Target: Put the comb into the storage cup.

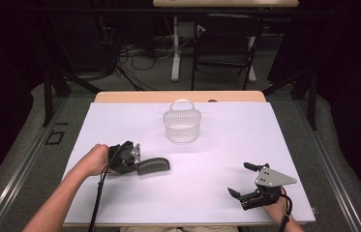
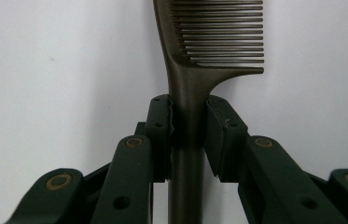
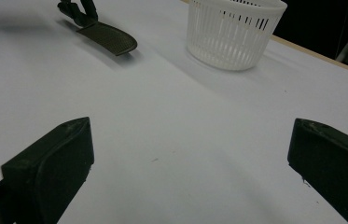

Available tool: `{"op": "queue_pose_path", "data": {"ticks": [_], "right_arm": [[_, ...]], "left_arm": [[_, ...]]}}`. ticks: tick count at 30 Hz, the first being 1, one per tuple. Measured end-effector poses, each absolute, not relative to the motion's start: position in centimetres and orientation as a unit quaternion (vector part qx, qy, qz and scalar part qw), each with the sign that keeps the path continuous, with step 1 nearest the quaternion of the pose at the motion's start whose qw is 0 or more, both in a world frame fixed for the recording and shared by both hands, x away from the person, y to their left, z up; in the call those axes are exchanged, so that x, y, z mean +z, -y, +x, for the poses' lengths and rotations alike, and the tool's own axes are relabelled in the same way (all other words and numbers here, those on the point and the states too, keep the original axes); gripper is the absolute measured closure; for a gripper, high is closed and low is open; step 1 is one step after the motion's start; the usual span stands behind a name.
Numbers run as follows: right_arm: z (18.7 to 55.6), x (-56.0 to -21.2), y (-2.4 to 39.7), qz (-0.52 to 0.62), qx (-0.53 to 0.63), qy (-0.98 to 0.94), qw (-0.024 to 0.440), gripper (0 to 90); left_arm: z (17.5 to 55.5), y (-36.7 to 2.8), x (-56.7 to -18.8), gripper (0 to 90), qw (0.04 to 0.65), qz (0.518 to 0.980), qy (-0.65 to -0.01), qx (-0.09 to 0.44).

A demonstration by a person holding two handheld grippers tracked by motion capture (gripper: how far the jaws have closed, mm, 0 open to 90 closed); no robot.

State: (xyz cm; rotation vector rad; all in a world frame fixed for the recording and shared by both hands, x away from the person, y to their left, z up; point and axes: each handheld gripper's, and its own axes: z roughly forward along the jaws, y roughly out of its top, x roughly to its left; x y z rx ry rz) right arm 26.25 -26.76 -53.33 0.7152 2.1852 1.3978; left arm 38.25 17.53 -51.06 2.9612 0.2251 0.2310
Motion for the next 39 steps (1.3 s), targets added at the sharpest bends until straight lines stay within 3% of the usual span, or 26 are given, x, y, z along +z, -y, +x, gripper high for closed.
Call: {"op": "queue_pose_path", "data": {"ticks": [20, 39], "right_arm": [[26.3, -53.3, 26.8, 0.26, 0.505, -0.792, 0.224, 0.1], [26.3, -53.3, 26.8, 0.26, 0.507, -0.79, 0.225, 0.1]], "left_arm": [[37.4, -18.4, -49.2, 72.7, 0.155, 0.98, -0.104, 0.07], [36.2, -19.0, -47.7, 72.8, 0.196, 0.966, -0.142, 0.094]]}}
